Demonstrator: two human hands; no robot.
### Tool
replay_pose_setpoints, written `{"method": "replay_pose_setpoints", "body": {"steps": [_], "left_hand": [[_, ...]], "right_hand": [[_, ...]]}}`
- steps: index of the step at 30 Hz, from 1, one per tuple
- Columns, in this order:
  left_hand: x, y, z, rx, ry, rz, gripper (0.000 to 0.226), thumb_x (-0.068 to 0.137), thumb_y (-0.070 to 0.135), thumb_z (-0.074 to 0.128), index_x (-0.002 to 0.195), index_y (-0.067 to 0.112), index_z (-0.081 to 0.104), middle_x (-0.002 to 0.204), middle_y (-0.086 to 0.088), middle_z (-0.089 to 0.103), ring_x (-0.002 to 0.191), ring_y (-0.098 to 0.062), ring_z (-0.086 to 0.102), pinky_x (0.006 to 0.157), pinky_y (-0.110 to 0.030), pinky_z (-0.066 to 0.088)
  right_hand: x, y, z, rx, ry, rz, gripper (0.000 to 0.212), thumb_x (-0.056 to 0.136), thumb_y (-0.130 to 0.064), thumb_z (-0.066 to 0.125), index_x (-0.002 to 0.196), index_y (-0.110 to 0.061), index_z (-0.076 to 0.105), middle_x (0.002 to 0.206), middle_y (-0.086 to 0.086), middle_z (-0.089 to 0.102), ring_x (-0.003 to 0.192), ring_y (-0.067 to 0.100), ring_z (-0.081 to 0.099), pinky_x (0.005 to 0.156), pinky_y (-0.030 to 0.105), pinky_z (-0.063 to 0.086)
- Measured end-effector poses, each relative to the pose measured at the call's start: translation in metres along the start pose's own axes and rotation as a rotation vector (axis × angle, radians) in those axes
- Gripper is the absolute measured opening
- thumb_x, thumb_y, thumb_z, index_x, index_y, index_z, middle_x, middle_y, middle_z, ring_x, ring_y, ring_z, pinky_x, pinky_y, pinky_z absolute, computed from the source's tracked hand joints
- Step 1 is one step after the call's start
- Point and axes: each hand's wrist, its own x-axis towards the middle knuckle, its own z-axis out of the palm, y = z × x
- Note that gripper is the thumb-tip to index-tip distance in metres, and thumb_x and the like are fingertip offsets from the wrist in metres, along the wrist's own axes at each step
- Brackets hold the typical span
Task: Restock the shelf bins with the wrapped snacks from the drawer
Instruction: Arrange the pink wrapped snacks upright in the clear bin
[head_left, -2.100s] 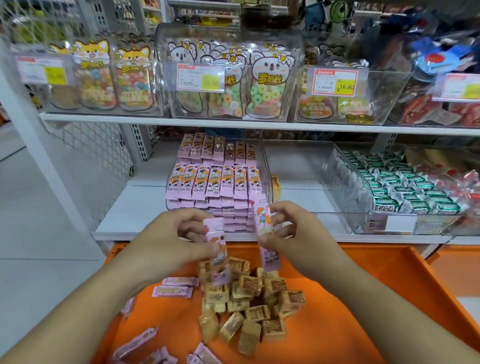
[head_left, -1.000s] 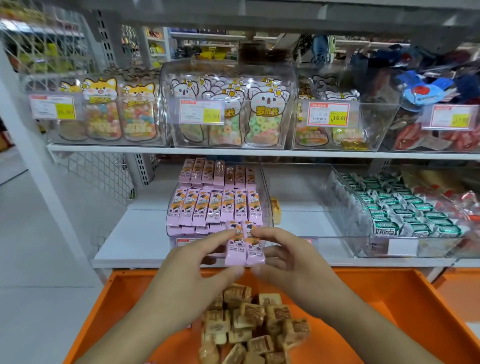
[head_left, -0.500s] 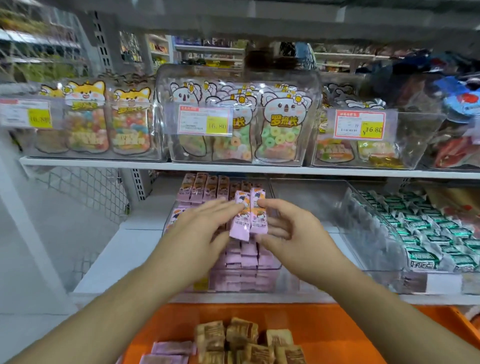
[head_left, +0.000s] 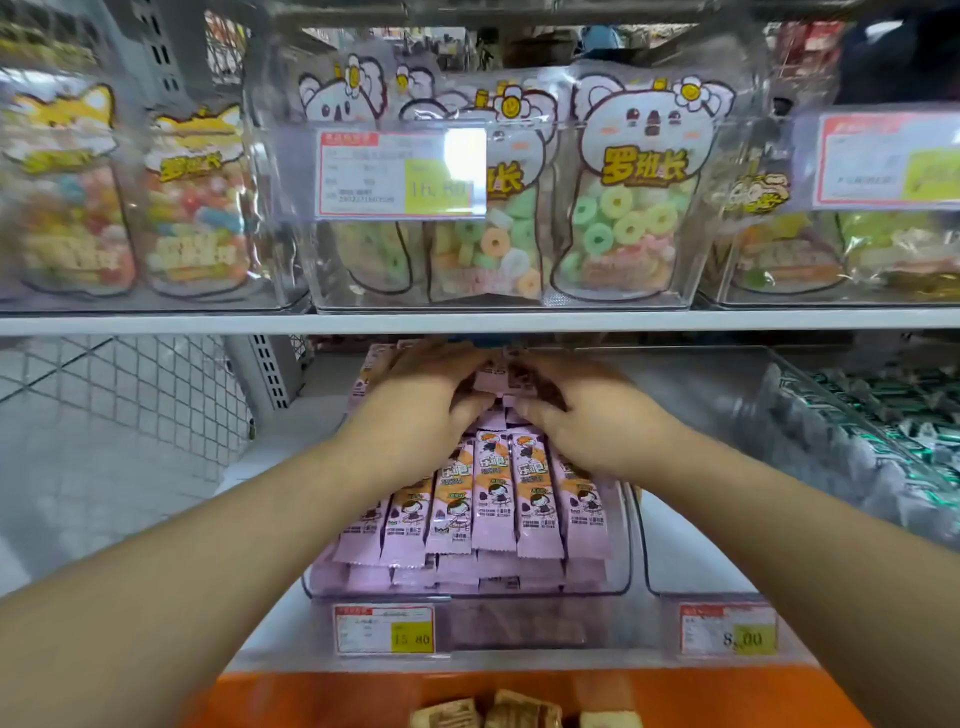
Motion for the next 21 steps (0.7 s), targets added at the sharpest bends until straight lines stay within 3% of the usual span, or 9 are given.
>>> {"method": "replay_pose_setpoints", "body": {"steps": [3, 6, 8, 11, 15, 21], "left_hand": [[0.000, -0.001, -0.001, 0.010, -0.031, 0.049, 0.053, 0.096, 0.039, 0.065, 0.148, 0.033, 0.055, 0.149, 0.007, 0.055, 0.141, -0.019, 0.043, 0.109, -0.017, 0.018], [0.000, -0.002, -0.003, -0.007, -0.177, -0.010, 0.069, 0.093, 0.056, 0.058, 0.157, 0.039, 0.040, 0.166, 0.012, 0.034, 0.154, -0.015, 0.026, 0.127, -0.032, 0.019], [0.001, -0.002, -0.004, 0.000, -0.254, -0.058, 0.073, 0.095, 0.063, 0.052, 0.161, 0.040, 0.031, 0.170, 0.015, 0.021, 0.158, -0.013, 0.016, 0.129, -0.038, 0.015], [0.006, -0.004, 0.000, 0.043, -0.248, -0.048, 0.066, 0.102, 0.056, 0.051, 0.162, 0.037, 0.030, 0.171, 0.011, 0.023, 0.158, -0.016, 0.019, 0.128, -0.040, 0.018], [0.010, -0.010, 0.008, 0.097, -0.216, -0.046, 0.063, 0.103, 0.052, 0.051, 0.161, 0.035, 0.032, 0.169, 0.007, 0.028, 0.156, -0.025, 0.021, 0.127, -0.043, 0.019], [0.001, -0.003, 0.006, 0.088, -0.253, -0.139, 0.059, 0.108, 0.054, 0.034, 0.163, 0.045, 0.015, 0.172, 0.016, 0.009, 0.159, -0.020, 0.000, 0.129, -0.044, 0.003]], "right_hand": [[0.000, 0.006, 0.004, 0.041, 0.010, -0.027, 0.050, 0.101, -0.036, 0.063, 0.149, -0.036, 0.050, 0.147, -0.005, 0.059, 0.129, 0.021, 0.056, 0.105, 0.033, 0.047], [-0.002, 0.006, 0.004, 0.041, -0.002, -0.035, 0.053, 0.100, -0.032, 0.065, 0.151, -0.033, 0.049, 0.150, -0.004, 0.055, 0.130, 0.021, 0.054, 0.105, 0.027, 0.043], [-0.001, 0.007, 0.003, 0.034, -0.022, -0.017, 0.058, 0.101, -0.033, 0.064, 0.155, -0.031, 0.045, 0.157, -0.004, 0.049, 0.137, 0.020, 0.048, 0.105, 0.022, 0.037], [0.002, 0.007, 0.005, 0.041, -0.024, -0.002, 0.061, 0.101, -0.036, 0.063, 0.158, -0.030, 0.042, 0.161, -0.003, 0.044, 0.145, 0.021, 0.041, 0.112, 0.022, 0.033], [0.007, 0.014, 0.012, 0.005, -0.021, 0.019, 0.069, 0.100, -0.044, 0.060, 0.162, -0.032, 0.034, 0.166, 0.000, 0.035, 0.153, 0.023, 0.027, 0.126, 0.037, 0.026], [0.006, 0.021, 0.015, -0.016, -0.032, 0.054, 0.074, 0.100, -0.055, 0.053, 0.165, -0.043, 0.017, 0.173, -0.002, 0.019, 0.160, 0.022, 0.009, 0.130, 0.042, 0.016]]}}
